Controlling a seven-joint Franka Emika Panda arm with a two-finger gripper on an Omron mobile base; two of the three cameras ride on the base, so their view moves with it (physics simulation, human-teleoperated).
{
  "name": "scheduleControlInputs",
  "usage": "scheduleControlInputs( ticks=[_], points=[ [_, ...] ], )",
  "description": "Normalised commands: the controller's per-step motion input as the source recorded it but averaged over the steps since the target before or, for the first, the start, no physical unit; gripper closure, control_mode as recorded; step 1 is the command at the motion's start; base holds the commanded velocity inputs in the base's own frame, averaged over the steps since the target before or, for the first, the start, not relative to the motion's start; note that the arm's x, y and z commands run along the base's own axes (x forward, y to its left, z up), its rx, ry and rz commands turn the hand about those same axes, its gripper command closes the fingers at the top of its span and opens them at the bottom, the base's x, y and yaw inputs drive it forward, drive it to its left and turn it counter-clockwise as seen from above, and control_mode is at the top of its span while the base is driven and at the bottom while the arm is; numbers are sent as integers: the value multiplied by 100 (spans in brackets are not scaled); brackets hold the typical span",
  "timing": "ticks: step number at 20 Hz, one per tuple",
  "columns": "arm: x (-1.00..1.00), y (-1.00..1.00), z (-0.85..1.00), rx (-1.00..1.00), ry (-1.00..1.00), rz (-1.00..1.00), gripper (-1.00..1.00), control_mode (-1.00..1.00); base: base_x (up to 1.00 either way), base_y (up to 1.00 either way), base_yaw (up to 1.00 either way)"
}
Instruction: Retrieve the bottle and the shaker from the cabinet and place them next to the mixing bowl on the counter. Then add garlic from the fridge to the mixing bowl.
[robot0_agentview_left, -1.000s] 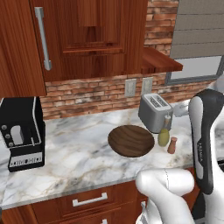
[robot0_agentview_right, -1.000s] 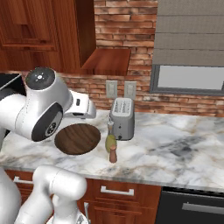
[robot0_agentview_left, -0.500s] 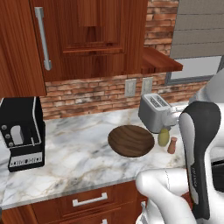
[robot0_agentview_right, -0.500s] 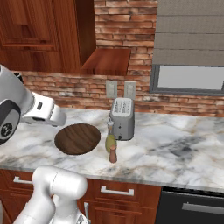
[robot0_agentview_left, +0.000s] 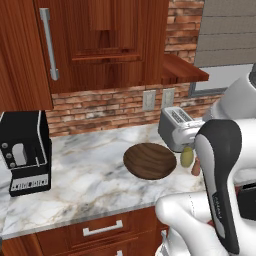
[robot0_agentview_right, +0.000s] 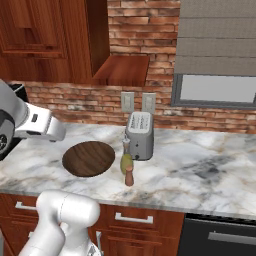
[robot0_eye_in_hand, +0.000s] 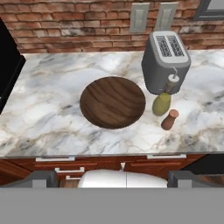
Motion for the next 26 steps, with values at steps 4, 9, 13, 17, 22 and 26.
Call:
scheduleControlInputs(
  ticks=[4, 9, 13, 17, 22, 26],
  points=[
    [10, 0, 0, 0, 0, 5, -100, -100, 0, 0, 0],
    [8, -4, 0, 1, 0, 2, -100, -100, 0, 0, 0],
    [3, -1, 0, 1, 0, 3, -100, -100, 0, 0, 0],
    [0, 0, 0, 0, 0, 2, -100, -100, 0, 0, 0],
    [0, 0, 0, 0, 0, 0, -100, 100, 0, 0, 0],
    [0, 0, 0, 0, 0, 0, -100, 100, -44, -52, -2]
  ],
)
